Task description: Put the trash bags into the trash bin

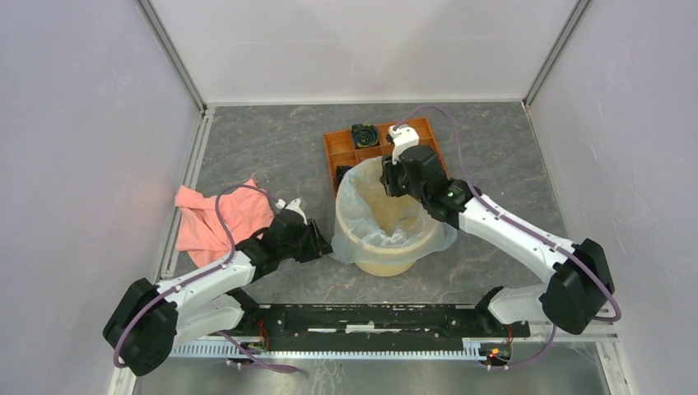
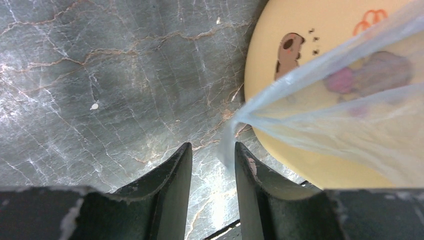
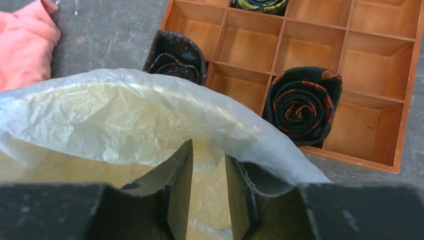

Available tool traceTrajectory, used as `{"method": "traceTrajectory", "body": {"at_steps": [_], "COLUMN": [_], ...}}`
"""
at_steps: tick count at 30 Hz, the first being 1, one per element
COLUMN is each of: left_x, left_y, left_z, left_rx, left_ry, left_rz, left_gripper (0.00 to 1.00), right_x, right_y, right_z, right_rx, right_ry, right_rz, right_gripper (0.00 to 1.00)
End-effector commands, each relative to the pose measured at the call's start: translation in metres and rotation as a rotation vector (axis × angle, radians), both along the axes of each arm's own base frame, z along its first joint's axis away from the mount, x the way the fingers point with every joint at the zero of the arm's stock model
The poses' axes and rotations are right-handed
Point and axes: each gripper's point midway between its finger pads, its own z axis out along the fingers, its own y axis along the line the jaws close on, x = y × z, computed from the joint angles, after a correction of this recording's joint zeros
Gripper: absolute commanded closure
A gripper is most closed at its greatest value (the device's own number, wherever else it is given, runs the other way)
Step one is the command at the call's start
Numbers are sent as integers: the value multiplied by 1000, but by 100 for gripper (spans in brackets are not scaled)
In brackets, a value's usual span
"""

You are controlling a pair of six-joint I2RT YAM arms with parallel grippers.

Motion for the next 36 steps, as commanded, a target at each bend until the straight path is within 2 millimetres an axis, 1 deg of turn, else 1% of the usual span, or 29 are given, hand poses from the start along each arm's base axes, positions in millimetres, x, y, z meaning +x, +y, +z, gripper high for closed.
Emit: {"method": "traceTrajectory", "body": {"at_steps": [1,2,4,6,7,9,11,13,15,17,18,19,20,21,24,26,28,31,34,36], "left_x": [9,11,13,14,14,14,13,13,12,10,10,9,9,8,7,6,7,8,9,8], "left_y": [-7,-7,-8,-8,-8,-8,-10,-10,-11,-11,-12,-11,-11,-10,-8,-7,-8,-10,-11,-11], "left_z": [19,20,21,18,17,15,14,13,14,15,17,19,20,21,21,20,19,18,17,17], "left_rx": [-39,-34,-24,-10,-4,-1,-6,-12,-25,-37,-44,-51,-56,-60,-59,-55,-53,-52,-50,-49], "left_ry": [-52,-57,-65,-66,-65,-61,-60,-58,-59,-58,-60,-63,-66,-70,-75,-74,-72,-71,-67,-65], "left_rz": [5,1,-6,-14,-17,-25,-31,-32,-30,-26,-25,-23,-20,-17,-12,-11,-17,-24,-30,-30], "left_gripper": [56,56,56,56,56,56,56,56,56,56,56,56,56,56,55,55,55,55,55,55], "right_x": [-13,-22,-38,-53,-60,-71,-82,-90,-98,-110,-114,-115,-113,-107,-92,-84,-82,-88,-96,-103], "right_y": [-4,-5,-6,-2,2,12,29,51,76,102,110,113,108,97,53,22,-4,-31,-55,-58], "right_z": [38,37,39,37,31,24,15,9,3,9,16,24,26,30,27,19,7,-15,-29,-34], "right_rx": [-39,-61,-99,-131,-157,-197,-219,-223,-230,-217,-199,-170,-157,-162,-255,-344,-441,-567,-666,-696], "right_ry": [-123,-118,-110,-76,-37,24,51,58,69,58,42,18,5,-20,-30,-20,5,70,122,136], "right_rz": [-26,-1,65,162,215,287,345,395,439,503,522,527,499,438,286,200,144,107,52,57], "right_gripper": [61,58,49,40,37,37,34,31,31,30,29,27,24,22,20,20,19,19,20,20]}}
